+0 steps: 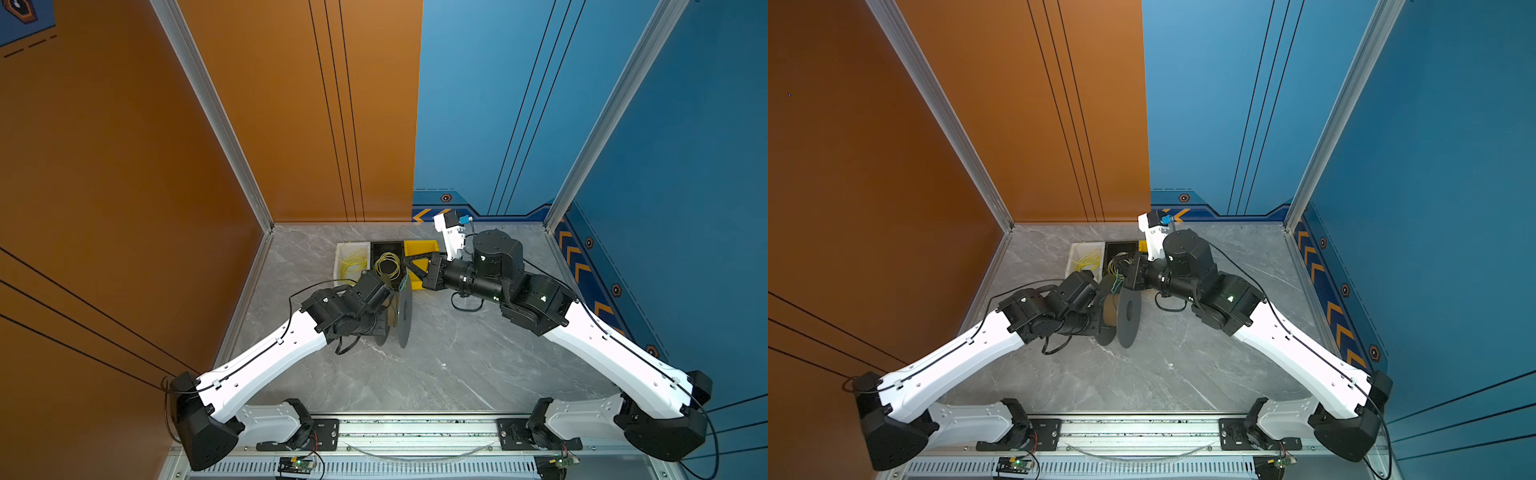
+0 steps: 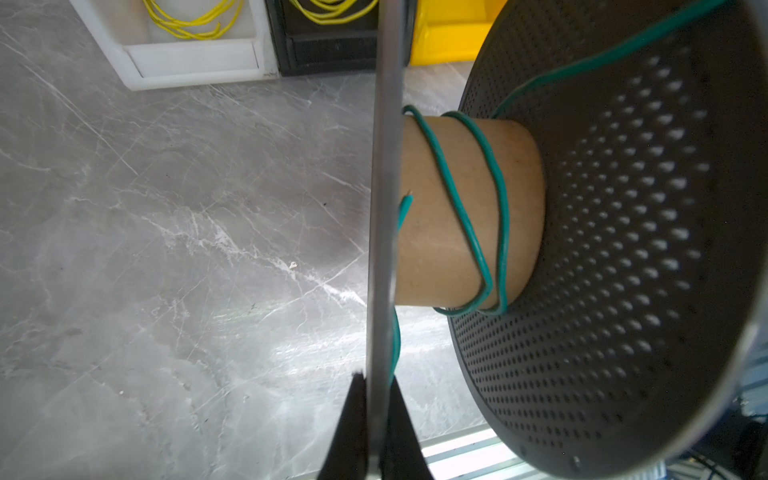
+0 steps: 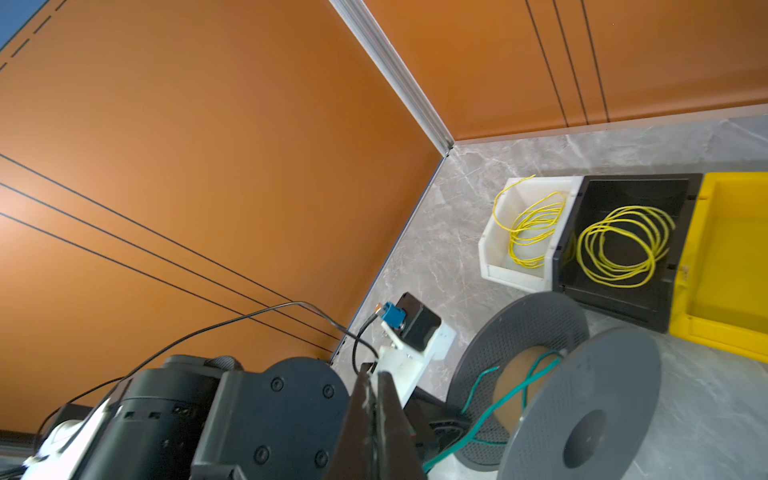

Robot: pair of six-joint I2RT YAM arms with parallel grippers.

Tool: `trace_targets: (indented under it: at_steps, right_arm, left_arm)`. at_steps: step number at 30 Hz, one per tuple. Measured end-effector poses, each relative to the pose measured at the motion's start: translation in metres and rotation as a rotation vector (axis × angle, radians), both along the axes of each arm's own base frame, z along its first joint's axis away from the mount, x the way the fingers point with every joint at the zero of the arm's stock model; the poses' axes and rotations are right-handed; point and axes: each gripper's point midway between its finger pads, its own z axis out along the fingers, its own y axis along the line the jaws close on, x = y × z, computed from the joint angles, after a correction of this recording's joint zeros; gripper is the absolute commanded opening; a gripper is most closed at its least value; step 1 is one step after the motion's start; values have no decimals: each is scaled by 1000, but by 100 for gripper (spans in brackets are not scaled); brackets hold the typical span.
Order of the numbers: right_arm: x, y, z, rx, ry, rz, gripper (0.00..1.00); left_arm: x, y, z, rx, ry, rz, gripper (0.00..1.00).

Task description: Wrap the cables

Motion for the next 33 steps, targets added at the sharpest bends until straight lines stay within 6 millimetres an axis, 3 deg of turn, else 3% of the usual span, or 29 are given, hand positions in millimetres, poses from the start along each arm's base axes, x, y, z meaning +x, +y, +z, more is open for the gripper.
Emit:
trace_targets:
  at_steps: [6,9,14,18,21,24,28,33]
  right_arm:
    - [-36,-2,20,92,5,58,0]
    - [-51,-5,15,122,27,84,0]
    - [-70,3,-23,91,86,132,0]
    - [-79,6,-68,42,145,143,0]
    - [-81,-9,-99,17,189,104,0]
    - [-77,-39,-118,40,219,34,0]
    - [-61,-75,-136,93,251,-78,0]
    - [-38,-106,-167,119,317,-180,0]
  left_arm:
    - [12,2,31,-147,-107,131,0]
    - [18,3,48,-208,-164,178,0]
    - [29,0,65,-277,-229,232,0]
    - [42,-6,73,-334,-257,261,0]
    - [51,-5,80,-379,-272,279,0]
    - [61,2,91,-455,-290,296,0]
    - [67,20,105,-571,-306,310,0]
    - [66,24,112,-693,-291,268,0]
